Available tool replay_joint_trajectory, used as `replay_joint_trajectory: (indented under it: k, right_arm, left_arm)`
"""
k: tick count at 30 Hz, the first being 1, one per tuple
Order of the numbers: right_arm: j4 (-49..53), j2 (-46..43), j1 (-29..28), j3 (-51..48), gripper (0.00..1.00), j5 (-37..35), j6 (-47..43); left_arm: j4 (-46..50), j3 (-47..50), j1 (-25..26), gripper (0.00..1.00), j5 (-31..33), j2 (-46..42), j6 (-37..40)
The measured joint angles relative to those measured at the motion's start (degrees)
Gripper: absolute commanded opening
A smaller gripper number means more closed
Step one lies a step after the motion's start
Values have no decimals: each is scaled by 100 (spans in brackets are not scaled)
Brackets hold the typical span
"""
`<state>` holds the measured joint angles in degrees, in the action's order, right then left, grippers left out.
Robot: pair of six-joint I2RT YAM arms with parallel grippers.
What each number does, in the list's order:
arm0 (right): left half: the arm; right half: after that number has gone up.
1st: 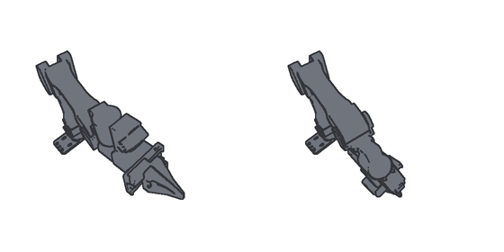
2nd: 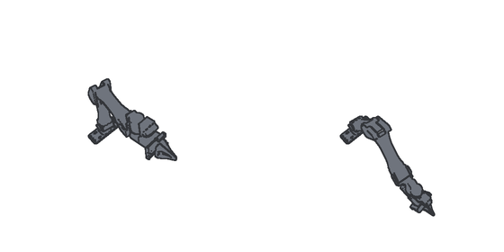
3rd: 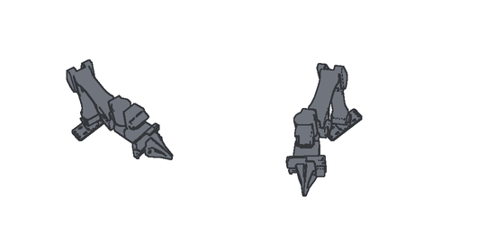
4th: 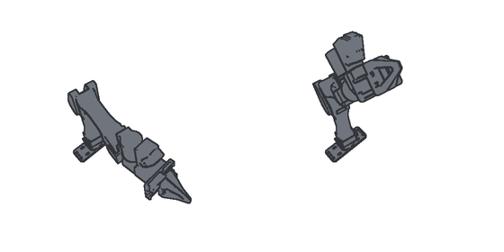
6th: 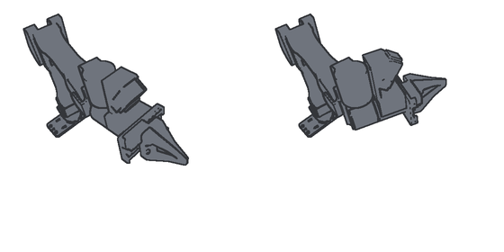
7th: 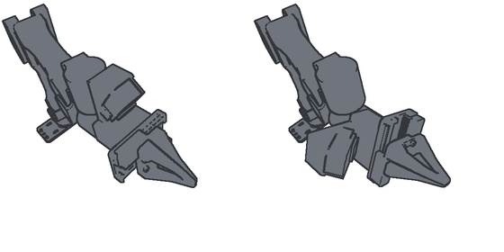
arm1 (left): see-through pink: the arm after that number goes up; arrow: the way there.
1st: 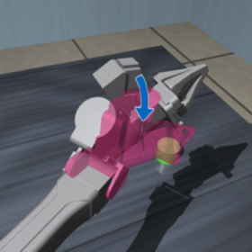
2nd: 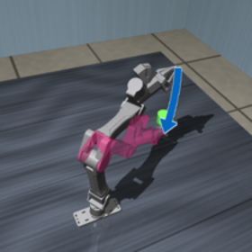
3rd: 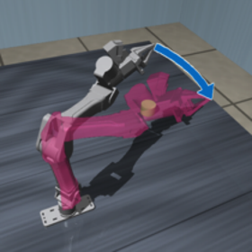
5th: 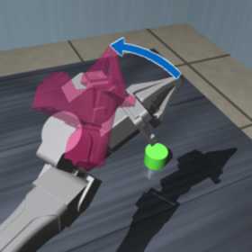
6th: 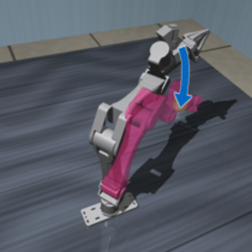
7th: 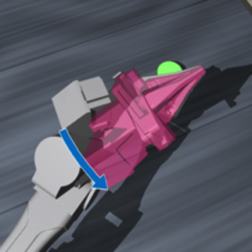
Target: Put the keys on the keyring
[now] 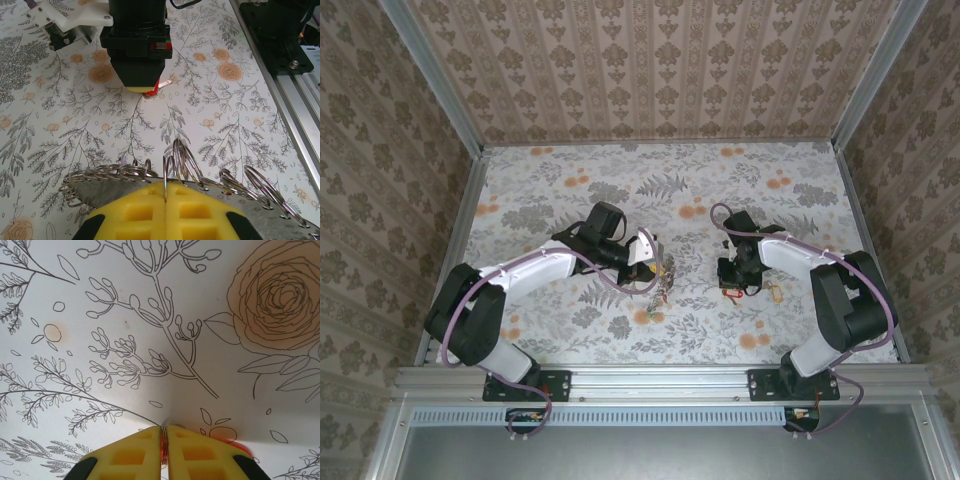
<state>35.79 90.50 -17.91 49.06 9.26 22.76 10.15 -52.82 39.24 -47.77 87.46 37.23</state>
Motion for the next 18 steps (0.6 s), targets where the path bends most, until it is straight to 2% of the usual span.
replay_joint_trajectory:
  k: [11,18]
  right_arm:
    - [0,52,-4,15,12,-26,11]
    - [-35,52,-4,42,7,-46,11]
  left_arm:
    - [7,0,-2,0,-2,0,2]
    - [17,0,0,0,-4,0,4]
